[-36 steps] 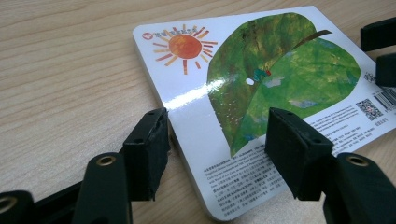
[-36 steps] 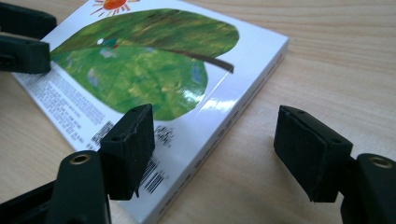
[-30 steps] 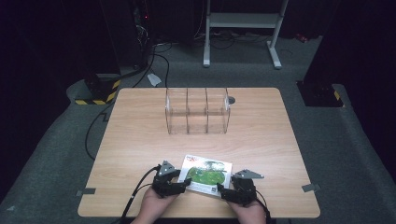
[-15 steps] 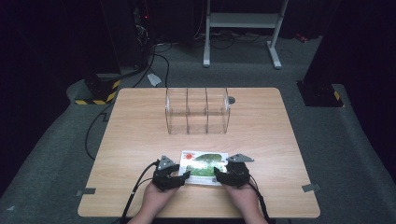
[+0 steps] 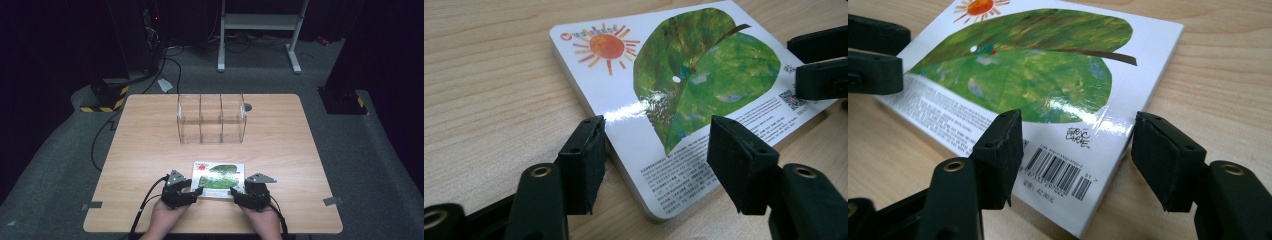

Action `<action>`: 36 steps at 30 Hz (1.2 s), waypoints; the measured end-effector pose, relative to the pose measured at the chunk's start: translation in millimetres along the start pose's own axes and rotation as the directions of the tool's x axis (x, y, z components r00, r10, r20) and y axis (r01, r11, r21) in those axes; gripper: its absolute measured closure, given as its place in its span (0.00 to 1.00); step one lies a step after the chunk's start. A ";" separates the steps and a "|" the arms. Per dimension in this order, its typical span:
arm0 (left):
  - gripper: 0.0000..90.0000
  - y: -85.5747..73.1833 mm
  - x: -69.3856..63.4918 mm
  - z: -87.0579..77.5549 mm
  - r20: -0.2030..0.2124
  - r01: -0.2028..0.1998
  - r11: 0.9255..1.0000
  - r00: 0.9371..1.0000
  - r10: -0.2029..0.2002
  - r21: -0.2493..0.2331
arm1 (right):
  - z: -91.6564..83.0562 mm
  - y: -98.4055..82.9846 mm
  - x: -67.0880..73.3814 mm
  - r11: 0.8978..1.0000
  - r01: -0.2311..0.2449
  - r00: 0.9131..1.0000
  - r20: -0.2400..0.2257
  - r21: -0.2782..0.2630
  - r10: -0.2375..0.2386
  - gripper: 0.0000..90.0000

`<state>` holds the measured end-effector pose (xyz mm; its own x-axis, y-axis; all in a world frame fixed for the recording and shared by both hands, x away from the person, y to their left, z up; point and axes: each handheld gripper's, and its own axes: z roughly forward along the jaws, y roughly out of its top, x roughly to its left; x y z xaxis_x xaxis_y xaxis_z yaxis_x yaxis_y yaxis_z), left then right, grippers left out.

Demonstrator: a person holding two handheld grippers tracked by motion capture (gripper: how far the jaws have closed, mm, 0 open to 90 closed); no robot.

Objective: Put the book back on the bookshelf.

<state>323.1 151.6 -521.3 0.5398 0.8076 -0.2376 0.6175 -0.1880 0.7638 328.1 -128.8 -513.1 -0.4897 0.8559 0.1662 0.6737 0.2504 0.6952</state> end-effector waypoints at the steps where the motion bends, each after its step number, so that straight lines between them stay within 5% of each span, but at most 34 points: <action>1: 0.46 0.9 0.1 -1.4 0.001 0.000 1.000 1.000 0.000 -0.008 | 1.9 1.1 -0.7 1.000 0.000 1.000 0.000 -0.006 0.000 0.41; 4: 0.46 1.4 0.7 -5.5 0.027 -0.001 1.000 1.000 0.001 -0.022 | 6.8 4.6 -1.0 1.000 -0.008 1.000 -0.002 -0.012 0.008 0.41; 5: 0.54 1.2 0.4 -5.9 0.093 0.014 0.999 0.996 -0.011 -0.029 | 7.9 5.5 -1.2 1.000 0.000 1.000 -0.003 -0.012 0.000 0.41; 6: 0.51 1.3 -3.1 -5.5 0.100 0.014 1.000 0.995 -0.011 -0.025 | 10.2 6.5 0.3 1.000 -0.003 1.000 -0.027 -0.006 0.003 0.41; 7: 0.51 1.5 -5.2 -5.5 0.086 -0.004 1.000 0.996 0.006 -0.027 | 12.8 6.9 3.0 1.000 0.004 0.998 -0.057 -0.005 -0.005 0.41; 10: 0.50 2.2 -7.4 -9.4 0.012 -0.049 0.997 0.999 0.050 -0.056 | 12.7 6.3 11.3 0.999 0.035 0.998 -0.052 -0.004 -0.035 0.41; 12: 0.47 1.3 -1.1 -14.1 -0.037 -0.035 0.997 0.999 0.033 -0.068 | 10.5 5.1 11.9 0.999 0.038 0.998 -0.047 0.001 -0.038 0.40; 15: 0.44 -3.0 12.0 -18.7 -0.088 0.051 0.996 0.994 -0.057 -0.076 | 6.8 2.1 9.8 1.000 0.031 0.999 -0.030 -0.006 -0.031 0.39; 19: 0.42 -8.1 16.5 -12.9 -0.058 0.119 0.992 0.991 -0.121 -0.034 | 3.2 -1.5 9.9 0.999 0.036 0.999 -0.030 -0.007 -0.036 0.39; 23: 0.40 -7.9 11.2 -8.0 -0.067 0.090 0.996 0.994 -0.091 -0.011 | 0.5 -5.4 14.4 0.999 0.050 0.998 -0.047 0.001 -0.050 0.40; 36: 0.44 -3.8 11.7 -14.5 -0.050 0.103 0.990 0.993 -0.108 -0.096 | 3.5 -8.5 20.4 1.000 0.022 0.998 -0.055 0.010 -0.021 0.34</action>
<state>318.8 170.0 -518.3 0.4409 0.8500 -0.2883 0.6120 -0.0497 0.7893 314.3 -112.0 -518.1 -0.5334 0.8244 0.1892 0.6682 0.2735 0.6919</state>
